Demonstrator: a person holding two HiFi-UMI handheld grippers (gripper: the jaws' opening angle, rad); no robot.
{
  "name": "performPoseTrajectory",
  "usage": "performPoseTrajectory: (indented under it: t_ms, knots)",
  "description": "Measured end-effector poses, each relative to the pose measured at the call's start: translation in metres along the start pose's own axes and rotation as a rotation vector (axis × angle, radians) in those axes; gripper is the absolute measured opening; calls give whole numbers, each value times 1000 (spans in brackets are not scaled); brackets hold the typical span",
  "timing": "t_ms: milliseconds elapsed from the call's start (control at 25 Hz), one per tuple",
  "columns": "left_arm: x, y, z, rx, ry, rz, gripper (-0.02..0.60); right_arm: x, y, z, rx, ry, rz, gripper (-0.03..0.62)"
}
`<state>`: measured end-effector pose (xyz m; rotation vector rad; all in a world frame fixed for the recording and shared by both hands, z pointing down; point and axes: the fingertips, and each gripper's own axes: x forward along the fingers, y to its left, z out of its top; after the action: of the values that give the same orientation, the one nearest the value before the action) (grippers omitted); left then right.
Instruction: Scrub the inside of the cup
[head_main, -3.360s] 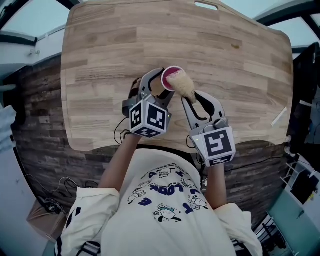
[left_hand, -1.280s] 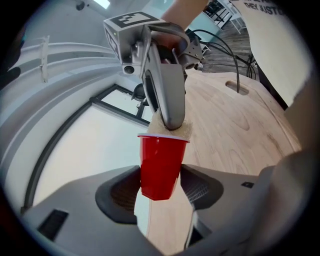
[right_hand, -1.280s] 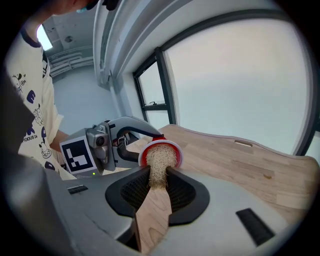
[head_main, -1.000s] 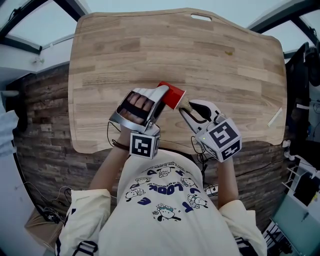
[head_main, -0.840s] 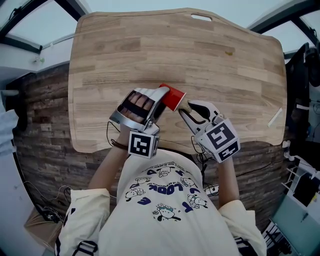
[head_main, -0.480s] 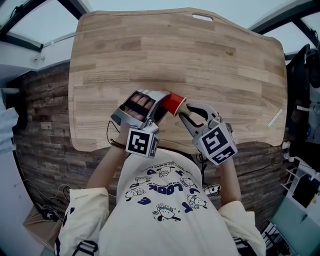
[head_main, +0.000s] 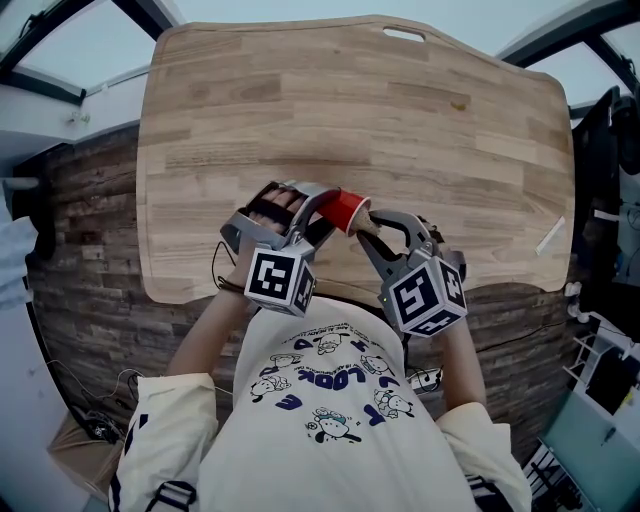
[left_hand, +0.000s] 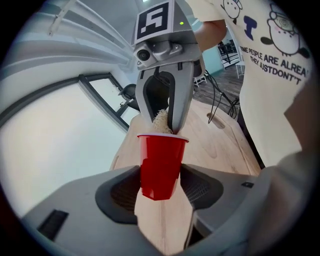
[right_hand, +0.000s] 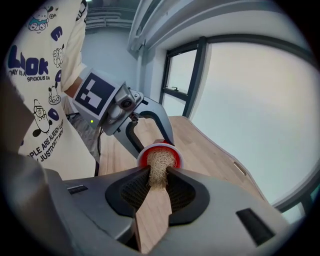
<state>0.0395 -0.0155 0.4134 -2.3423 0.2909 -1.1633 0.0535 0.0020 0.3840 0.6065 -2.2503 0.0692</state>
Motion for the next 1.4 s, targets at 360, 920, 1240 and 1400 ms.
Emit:
performPoseTrajectory:
  t_ms: [360,920,1240,1400]
  knots:
    - [1,-6,-4,-130,-35,-154,272,2,5,1,-236,70,-71,91]
    - [-8,-10,-7,-350,-57,-361,268,-1,14,12,-646,93,-191,91]
    - [-13,-31,-10,-364,-38,-528,268,2,27,11,-815,79,-161,91]
    - [-16,-42,-12,-337,-6,-606,268,2,34,13,-953,62,-172,91]
